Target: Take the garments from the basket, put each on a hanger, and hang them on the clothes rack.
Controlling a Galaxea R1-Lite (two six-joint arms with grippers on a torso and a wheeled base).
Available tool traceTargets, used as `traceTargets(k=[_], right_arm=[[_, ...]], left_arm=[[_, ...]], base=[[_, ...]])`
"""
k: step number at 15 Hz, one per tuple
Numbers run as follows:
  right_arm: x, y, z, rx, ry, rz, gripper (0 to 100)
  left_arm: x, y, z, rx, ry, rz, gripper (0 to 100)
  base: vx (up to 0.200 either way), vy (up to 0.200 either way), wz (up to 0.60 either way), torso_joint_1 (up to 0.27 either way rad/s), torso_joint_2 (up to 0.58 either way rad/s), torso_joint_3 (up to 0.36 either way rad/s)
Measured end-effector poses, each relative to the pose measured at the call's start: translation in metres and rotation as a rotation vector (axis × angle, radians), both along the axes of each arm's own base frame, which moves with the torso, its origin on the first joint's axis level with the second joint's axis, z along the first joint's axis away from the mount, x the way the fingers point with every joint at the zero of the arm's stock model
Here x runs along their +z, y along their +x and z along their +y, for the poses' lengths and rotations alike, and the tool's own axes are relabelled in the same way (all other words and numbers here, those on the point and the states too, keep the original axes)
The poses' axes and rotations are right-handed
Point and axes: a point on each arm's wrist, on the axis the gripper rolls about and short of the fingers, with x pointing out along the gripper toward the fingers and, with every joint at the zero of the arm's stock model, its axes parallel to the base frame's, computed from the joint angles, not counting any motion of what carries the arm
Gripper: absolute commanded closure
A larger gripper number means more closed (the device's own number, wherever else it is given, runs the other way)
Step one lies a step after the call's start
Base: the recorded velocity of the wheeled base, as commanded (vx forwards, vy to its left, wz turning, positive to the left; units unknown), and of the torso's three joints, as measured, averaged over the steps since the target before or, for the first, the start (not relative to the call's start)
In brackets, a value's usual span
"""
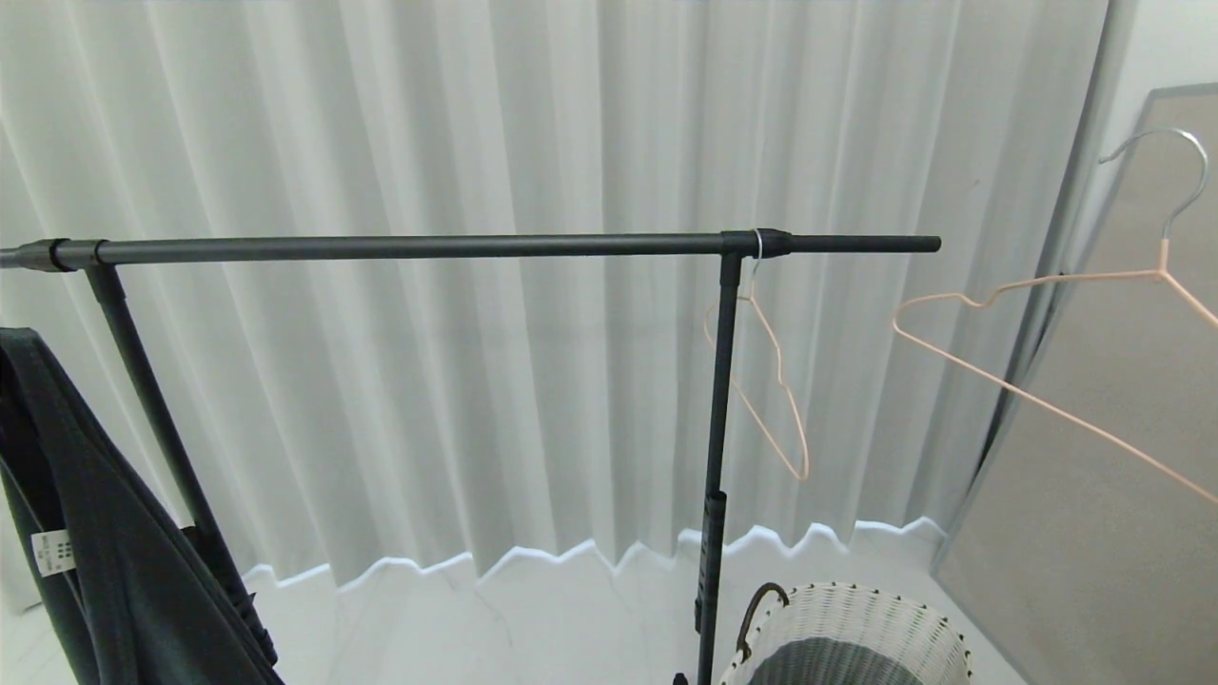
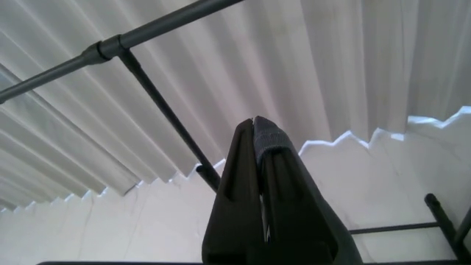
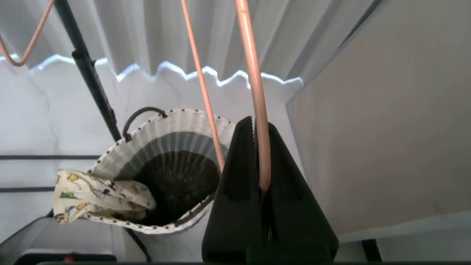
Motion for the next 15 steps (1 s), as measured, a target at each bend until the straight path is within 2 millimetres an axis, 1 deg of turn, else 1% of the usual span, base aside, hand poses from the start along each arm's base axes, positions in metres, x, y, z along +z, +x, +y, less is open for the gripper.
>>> traceTargets(k=[4, 9, 12, 15], right_arm=[[-0.002, -0.006, -0.001, 0.001, 0.003, -0.005, 100], [-0.009, -0.007, -0.001, -0.004, 0.018, 0.012, 100], [-0.009, -0.009, 0.000, -0.020, 0.064, 0.012, 100], [-0.004, -0.014, 0.006, 0.028, 0.114, -0.030, 100]], left_arm=[[-0.001, 0.001, 0.002, 0.023, 0.001, 0.002, 100], [-0.003, 0.004, 0.000, 0.025, 0.008, 0.016, 100], [-0.009, 0.006, -0.001, 0.023, 0.021, 0.036, 100], [-0.006, 0.014, -0.007, 0.025, -0.008, -0.005, 100]], base=[[-0.200, 0.000, 0.00, -0.005, 0.00, 0.005], [-0.200, 0.000, 0.00, 0.000, 0.00, 0.003], [0.000, 0.000, 0.00, 0.000, 0.00, 0.000], [0.000, 0.000, 0.00, 0.000, 0.00, 0.000]])
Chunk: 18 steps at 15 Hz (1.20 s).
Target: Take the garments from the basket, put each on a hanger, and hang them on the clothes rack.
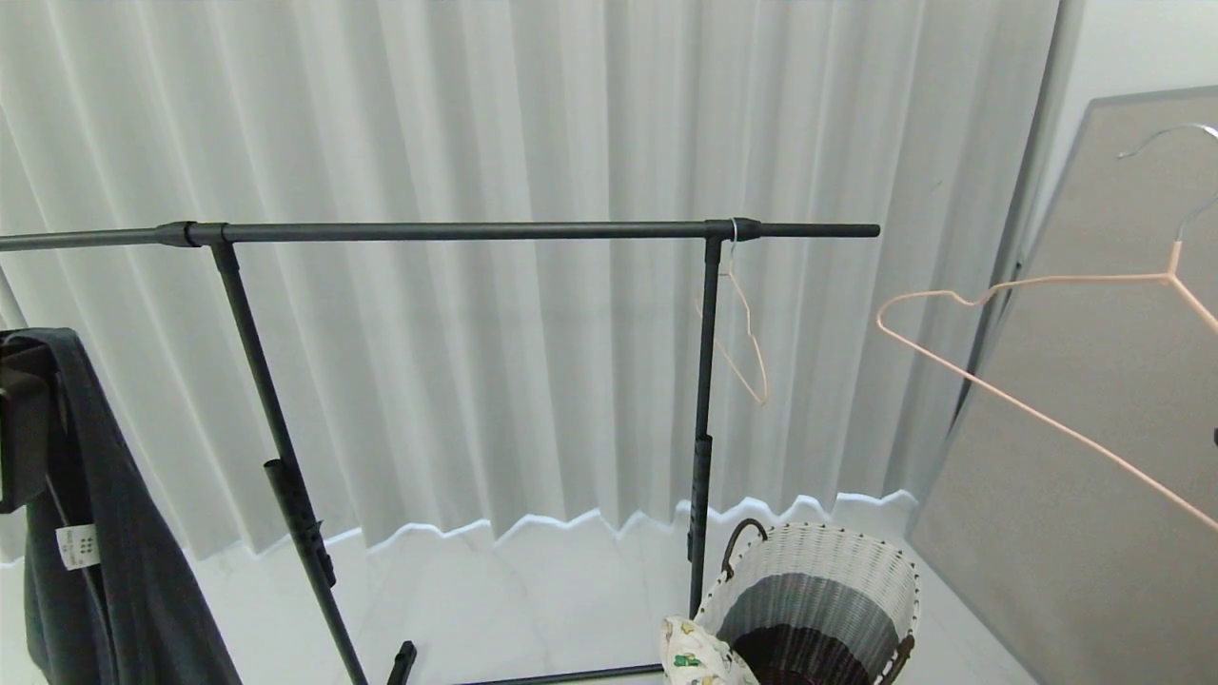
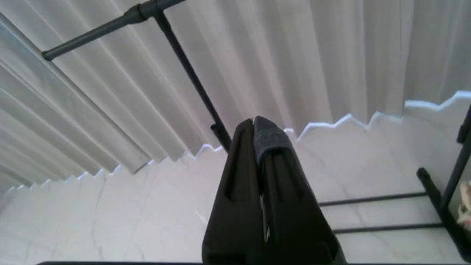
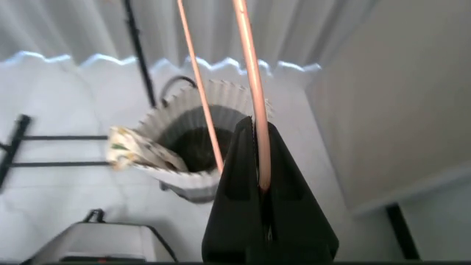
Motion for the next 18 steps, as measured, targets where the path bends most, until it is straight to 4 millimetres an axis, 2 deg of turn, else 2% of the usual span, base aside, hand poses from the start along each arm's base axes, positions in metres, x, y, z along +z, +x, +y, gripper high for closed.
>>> traceTargets(k=[5, 13, 18], right_arm=[[0.008, -0.013, 0.024, 0.227, 0.093, -0.060, 100], [-0.008, -0.024, 0.050, 0.470, 0.143, -0.013, 100], [-0.014, -0.041, 0.073, 0.671, 0.216, 0.078, 100]], left_arm=[[-0.001, 0.017, -0.011, 0.012, 0.003, 0.003, 100], [-0.007, 0.029, -0.012, 0.045, 0.015, 0.034, 100], [-0.009, 0.045, -0.023, 0.025, -0.026, 0.006, 100]], base=[[0.000, 0.200, 0.00, 0.001, 0.00, 0.002], [0.000, 0.200, 0.00, 0.003, 0.01, 0.002], [0.000, 0.000, 0.00, 0.000, 0.00, 0.000]])
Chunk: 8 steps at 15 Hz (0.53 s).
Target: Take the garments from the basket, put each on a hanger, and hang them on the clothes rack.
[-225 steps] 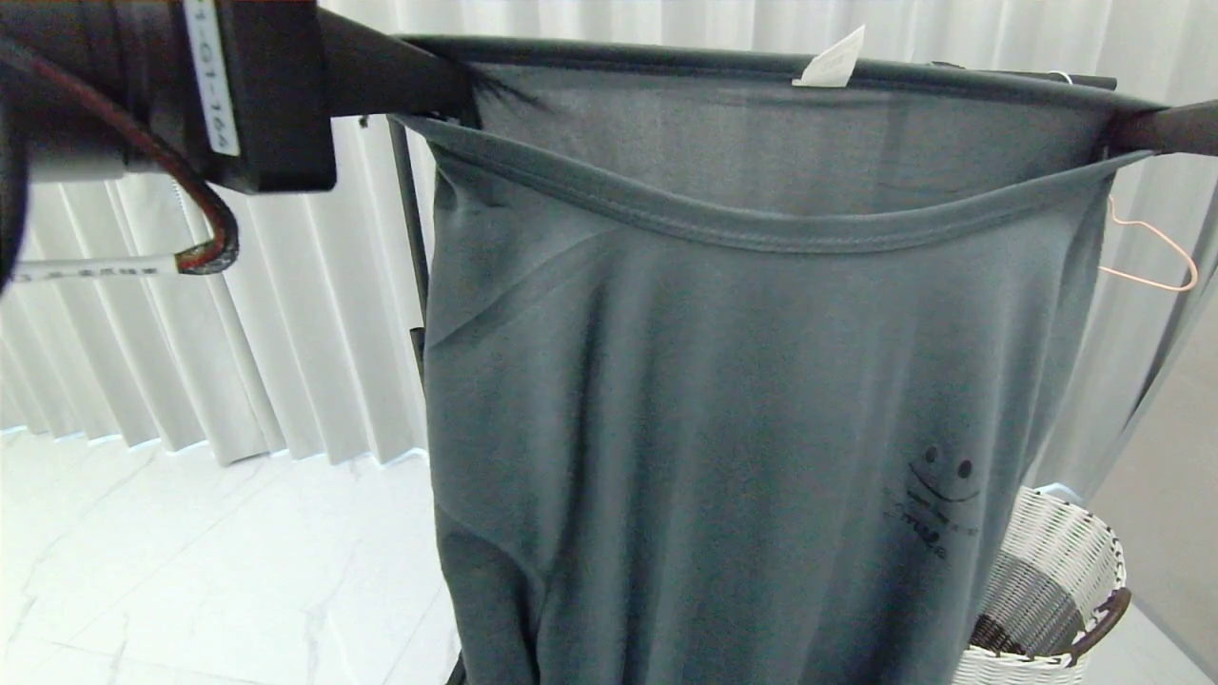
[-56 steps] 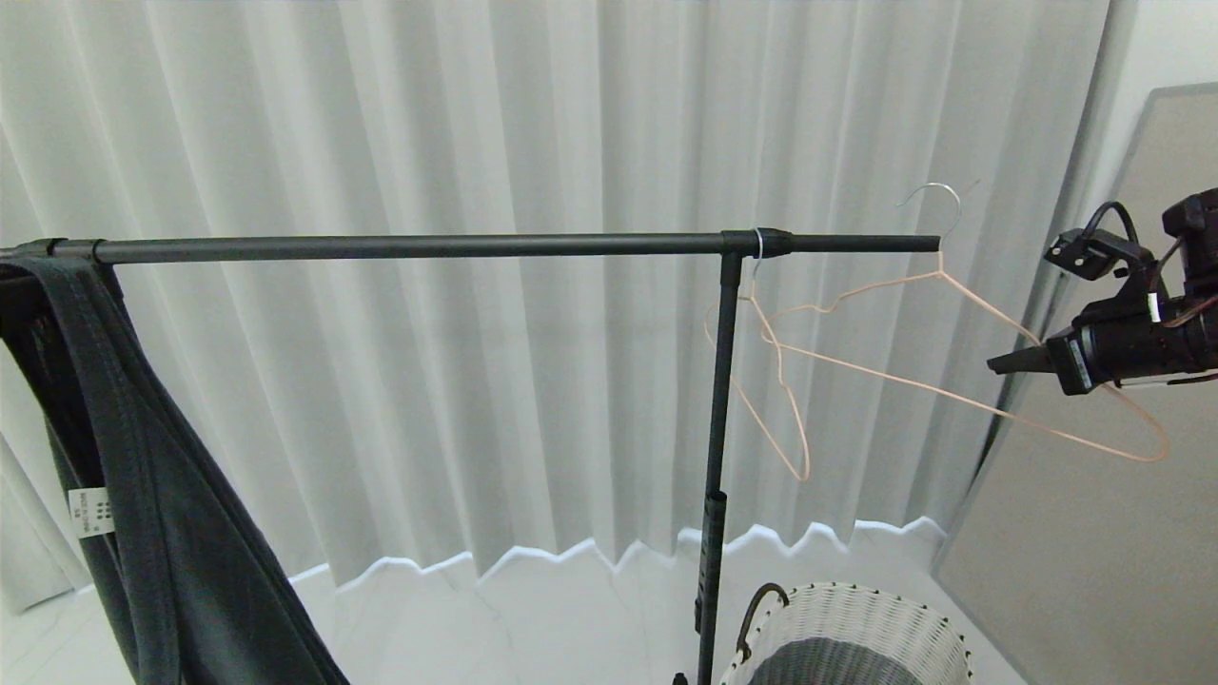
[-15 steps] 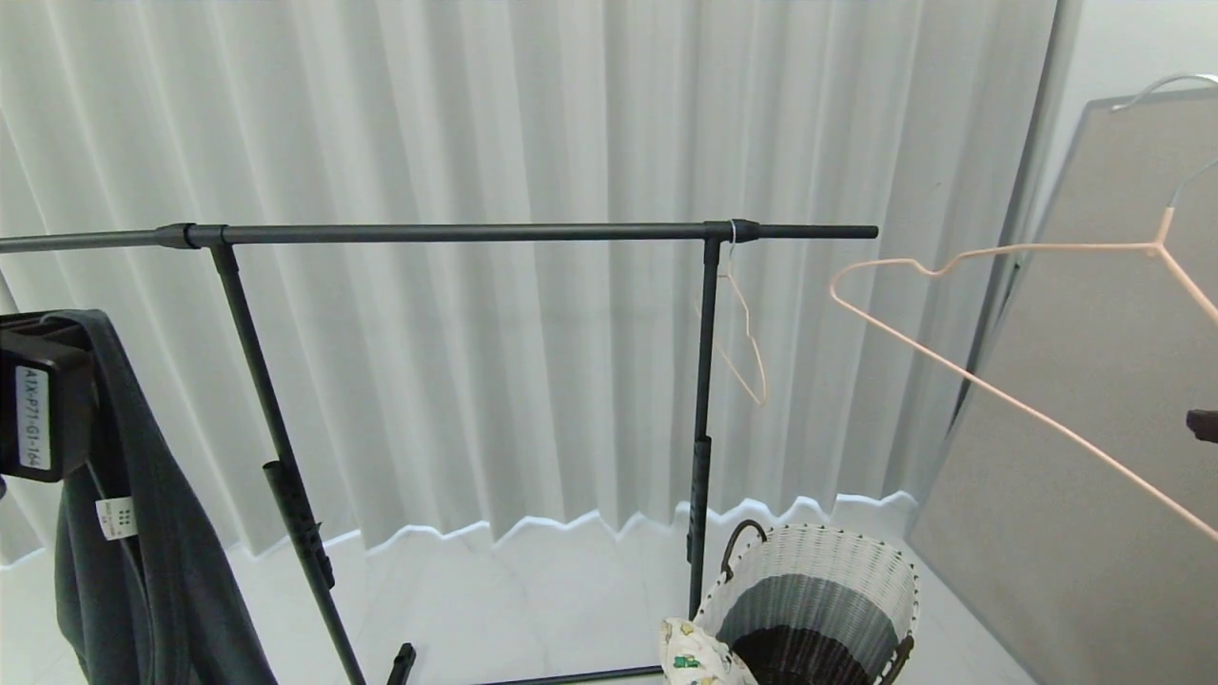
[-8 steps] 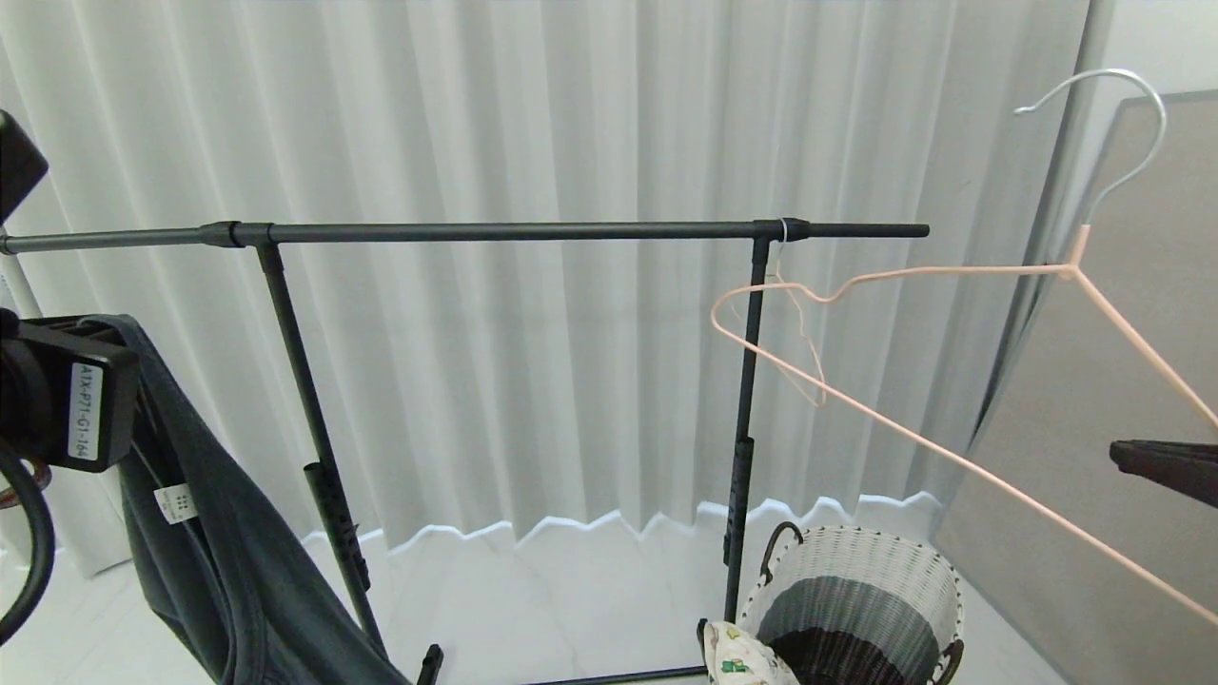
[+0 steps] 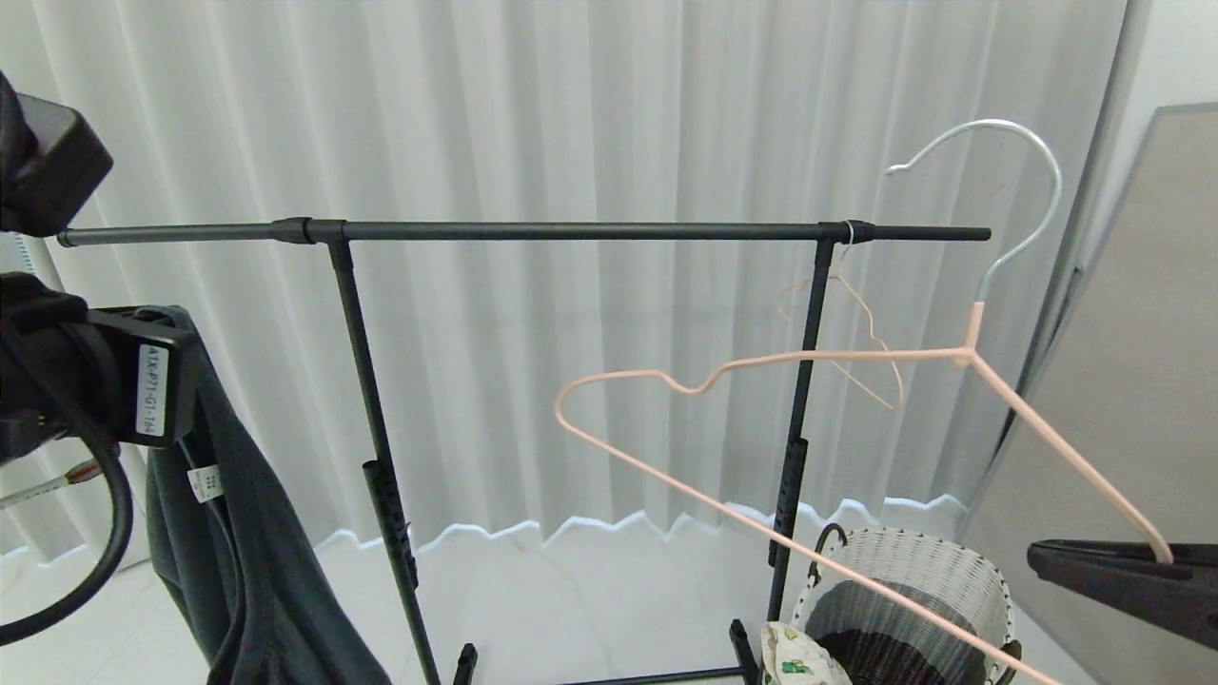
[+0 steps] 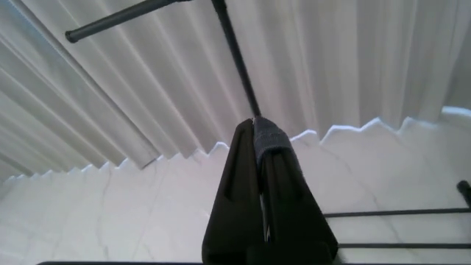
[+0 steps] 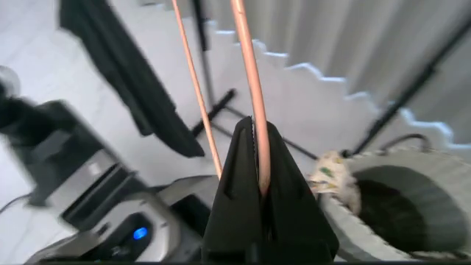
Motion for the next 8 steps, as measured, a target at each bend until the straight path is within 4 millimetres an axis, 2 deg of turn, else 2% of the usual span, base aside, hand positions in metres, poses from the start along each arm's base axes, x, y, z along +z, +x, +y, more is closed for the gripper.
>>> traceTargets(k=[4, 8], right_arm=[[-0.001, -0.009, 0.026, 0.126, 0.053, 0.066, 100], [-0.006, -0.002, 0.055, 0.149, 0.075, 0.093, 100]], left_arm=[[-0.008, 0.015, -0.015, -0.025, -0.036, 0.027, 100], [-0.002, 0.022, -0.033, -0.076, -0.077, 0.020, 100]], base=[[0.000, 0.000, 0.00, 0.000, 0.00, 0.000], [0.000, 0.000, 0.00, 0.000, 0.00, 0.000]])
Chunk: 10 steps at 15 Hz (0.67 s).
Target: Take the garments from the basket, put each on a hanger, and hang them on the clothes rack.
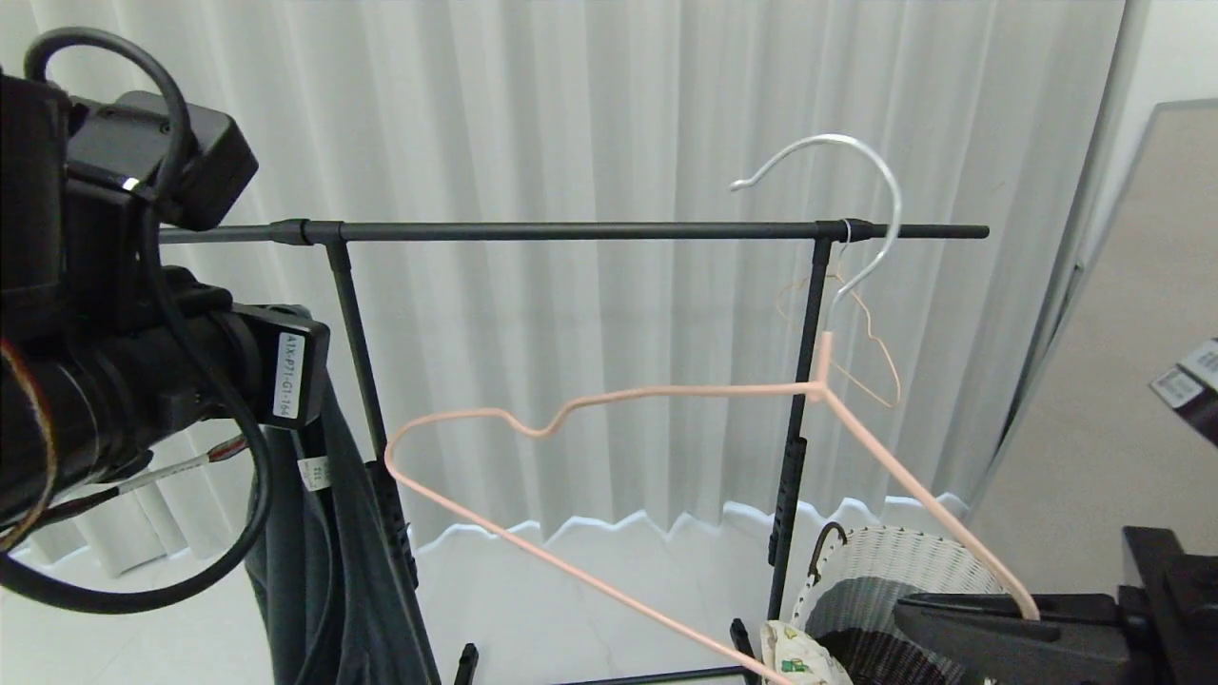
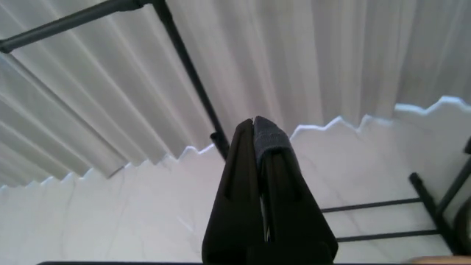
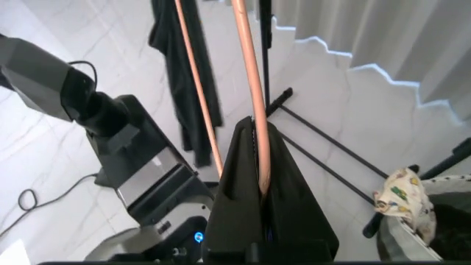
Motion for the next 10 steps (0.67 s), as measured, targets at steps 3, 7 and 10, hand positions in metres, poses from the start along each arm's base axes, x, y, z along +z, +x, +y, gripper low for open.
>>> traceTargets(k=[3, 7, 10], right_arm=[[-0.004, 0.005, 0.013, -0.004, -0.005, 0.006, 100], [-0.008, 0.012, 0.017, -0.033, -0.022, 0.011, 100], [-0.008, 0.013, 0.017, -0.041, -0.025, 0.011, 100]], left_arm=[[0.010, 0.013, -0.012, 0.004, -0.067, -0.022, 100], [0.003, 0.018, -0.025, -0.042, -0.042, 0.028, 100], [0.000, 0.017, -0.034, -0.092, -0.037, 0.047, 100]], base=[[0.000, 0.000, 0.00, 0.000, 0.00, 0.000], [0.000, 0.000, 0.00, 0.000, 0.00, 0.000], [0.000, 0.000, 0.00, 0.000, 0.00, 0.000]])
